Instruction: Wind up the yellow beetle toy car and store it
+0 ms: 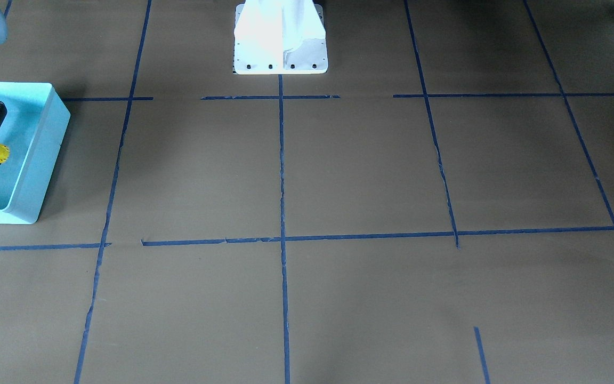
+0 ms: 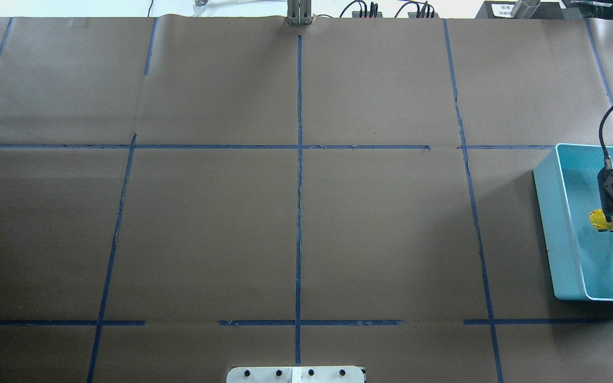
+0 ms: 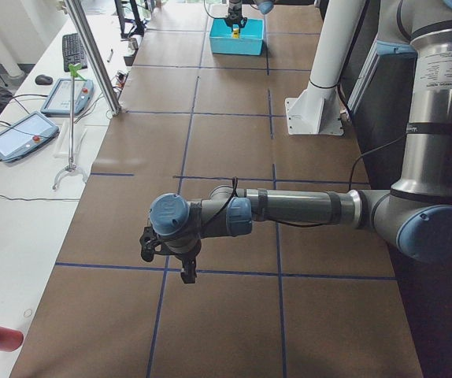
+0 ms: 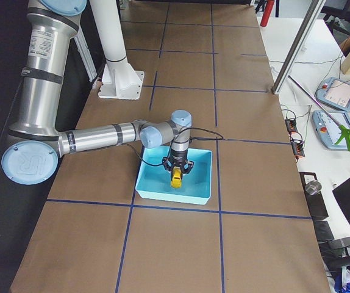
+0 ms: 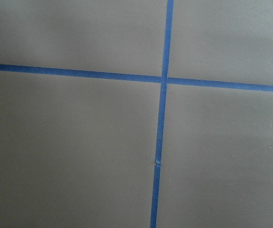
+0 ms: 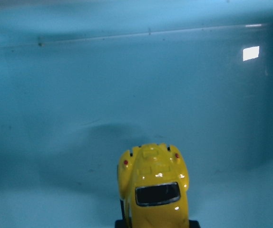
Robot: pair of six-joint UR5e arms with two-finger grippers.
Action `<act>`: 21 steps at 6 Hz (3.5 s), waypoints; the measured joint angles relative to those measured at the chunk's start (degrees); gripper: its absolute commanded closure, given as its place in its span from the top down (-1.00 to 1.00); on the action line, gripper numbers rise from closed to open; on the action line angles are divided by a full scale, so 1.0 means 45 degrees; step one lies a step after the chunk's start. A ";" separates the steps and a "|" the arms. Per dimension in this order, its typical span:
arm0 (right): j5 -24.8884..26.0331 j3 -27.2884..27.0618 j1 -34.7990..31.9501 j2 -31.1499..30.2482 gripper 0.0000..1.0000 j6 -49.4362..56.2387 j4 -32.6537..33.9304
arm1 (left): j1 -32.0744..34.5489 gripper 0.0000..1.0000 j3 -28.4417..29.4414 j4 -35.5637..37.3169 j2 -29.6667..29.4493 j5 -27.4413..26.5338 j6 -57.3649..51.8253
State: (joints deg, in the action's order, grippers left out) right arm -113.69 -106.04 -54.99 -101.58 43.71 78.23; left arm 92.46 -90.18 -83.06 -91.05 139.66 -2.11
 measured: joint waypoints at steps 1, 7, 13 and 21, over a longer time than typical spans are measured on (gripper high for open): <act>-0.0106 0.0372 0.0023 0.0023 -0.84 -0.0254 -0.0620 | 0.0000 1.00 0.0000 0.0000 0.0000 0.0000 0.0000; -0.0203 0.0446 0.0302 0.0042 0.48 -0.0469 -0.1016 | 0.0000 1.00 0.0019 0.0000 0.0000 0.0000 0.0000; -0.1628 -0.2075 -0.1556 -0.0477 0.54 -0.0343 0.1220 | 0.0000 1.00 0.0005 -0.0001 0.0000 -0.0014 0.0019; -0.4820 0.1304 -0.8406 -0.0133 1.00 -0.8900 0.4268 | 0.0000 1.00 0.0018 0.0000 0.0058 -0.0015 0.0000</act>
State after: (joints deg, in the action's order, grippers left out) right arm -135.38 -100.18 -92.82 -102.17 3.66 97.44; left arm 92.46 -90.09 -83.06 -90.80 139.59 -2.11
